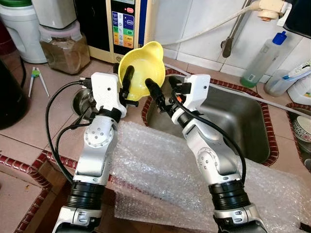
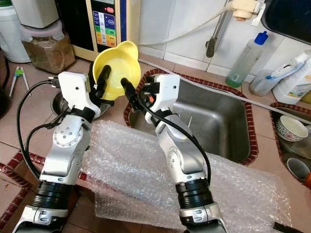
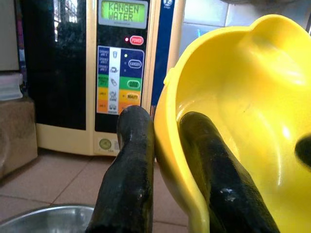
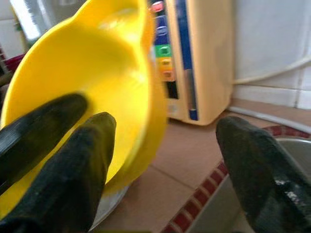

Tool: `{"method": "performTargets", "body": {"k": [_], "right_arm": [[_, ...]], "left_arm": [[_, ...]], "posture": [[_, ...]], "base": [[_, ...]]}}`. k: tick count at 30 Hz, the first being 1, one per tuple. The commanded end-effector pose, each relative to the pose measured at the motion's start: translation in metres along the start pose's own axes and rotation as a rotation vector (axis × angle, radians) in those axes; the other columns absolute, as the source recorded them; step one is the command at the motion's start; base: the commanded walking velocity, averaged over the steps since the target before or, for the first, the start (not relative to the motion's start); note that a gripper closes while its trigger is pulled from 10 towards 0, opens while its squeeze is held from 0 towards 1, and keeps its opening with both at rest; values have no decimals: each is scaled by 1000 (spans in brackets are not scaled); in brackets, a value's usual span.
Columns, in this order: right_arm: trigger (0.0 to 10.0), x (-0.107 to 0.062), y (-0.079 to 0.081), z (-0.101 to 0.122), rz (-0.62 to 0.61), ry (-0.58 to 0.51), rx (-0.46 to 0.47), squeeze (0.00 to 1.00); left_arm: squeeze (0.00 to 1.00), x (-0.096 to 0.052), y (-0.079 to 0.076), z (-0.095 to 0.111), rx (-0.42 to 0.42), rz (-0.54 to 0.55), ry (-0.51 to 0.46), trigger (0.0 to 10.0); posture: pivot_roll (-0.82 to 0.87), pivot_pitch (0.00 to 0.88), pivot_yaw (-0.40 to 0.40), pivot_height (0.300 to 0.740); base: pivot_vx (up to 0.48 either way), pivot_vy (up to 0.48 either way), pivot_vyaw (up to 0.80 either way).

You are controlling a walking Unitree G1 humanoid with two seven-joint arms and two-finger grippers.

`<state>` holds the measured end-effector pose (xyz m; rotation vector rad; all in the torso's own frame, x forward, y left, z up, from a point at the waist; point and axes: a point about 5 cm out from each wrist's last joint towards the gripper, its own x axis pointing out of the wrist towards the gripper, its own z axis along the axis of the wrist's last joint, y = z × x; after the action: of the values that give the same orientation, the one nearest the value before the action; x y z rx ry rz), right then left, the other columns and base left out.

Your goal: Kitchen organization

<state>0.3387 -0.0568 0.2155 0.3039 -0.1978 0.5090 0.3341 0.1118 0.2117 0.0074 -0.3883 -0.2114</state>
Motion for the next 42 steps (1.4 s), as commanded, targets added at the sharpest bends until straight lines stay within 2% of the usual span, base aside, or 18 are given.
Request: {"method": "performTargets", "body": {"k": [1, 12, 19, 25, 38, 39, 40, 41, 42], "right_arm": [[0, 1, -7, 3, -36, -5, 20, 0], [0, 7, -12, 2, -75, 17, 96, 0], [0, 12, -2, -3, -30, 67, 94, 0], [0, 12, -1, -12, -50, 131, 69, 0], [0, 8, -23, -18, -180, 183, 47, 0], [0, 7, -25, -18, -191, 183, 48, 0], [0, 7, -26, -18, -196, 183, 49, 0], [0, 7, -27, -18, -198, 183, 49, 0], [0, 7, -27, -18, -202, 183, 50, 0]], "left_arm": [[0, 0, -7, 7, 6, -35, -36, 0], [0, -1, -12, 9, -11, -69, -52, 0], [0, 0, -17, 10, -15, -92, -61, 0], [0, -1, -17, 11, -19, -95, -68, 0], [0, -1, -18, 11, -12, -93, -68, 0], [0, -1, -18, 10, -6, -102, -60, 8353], [0, -1, -19, 10, -10, -107, -56, 10000], [0, -1, -19, 9, -13, -110, -54, 10000], [67, -1, -19, 9, -19, -113, -52, 10000]], "posture": [[96, 100, -110, 740], [97, 101, -109, 740], [97, 102, -110, 740], [97, 103, -112, 740], [96, 102, -114, 740], [97, 103, -115, 740], [97, 103, -115, 740], [97, 103, -115, 740], [97, 103, -115, 740]], "base": [[0, 0, 0], [0, 0, 0], [0, 0, 0], [0, 0, 0], [0, 0, 0], [0, 0, 0], [0, 0, 0], [0, 0, 0], [0, 0, 0]]}}
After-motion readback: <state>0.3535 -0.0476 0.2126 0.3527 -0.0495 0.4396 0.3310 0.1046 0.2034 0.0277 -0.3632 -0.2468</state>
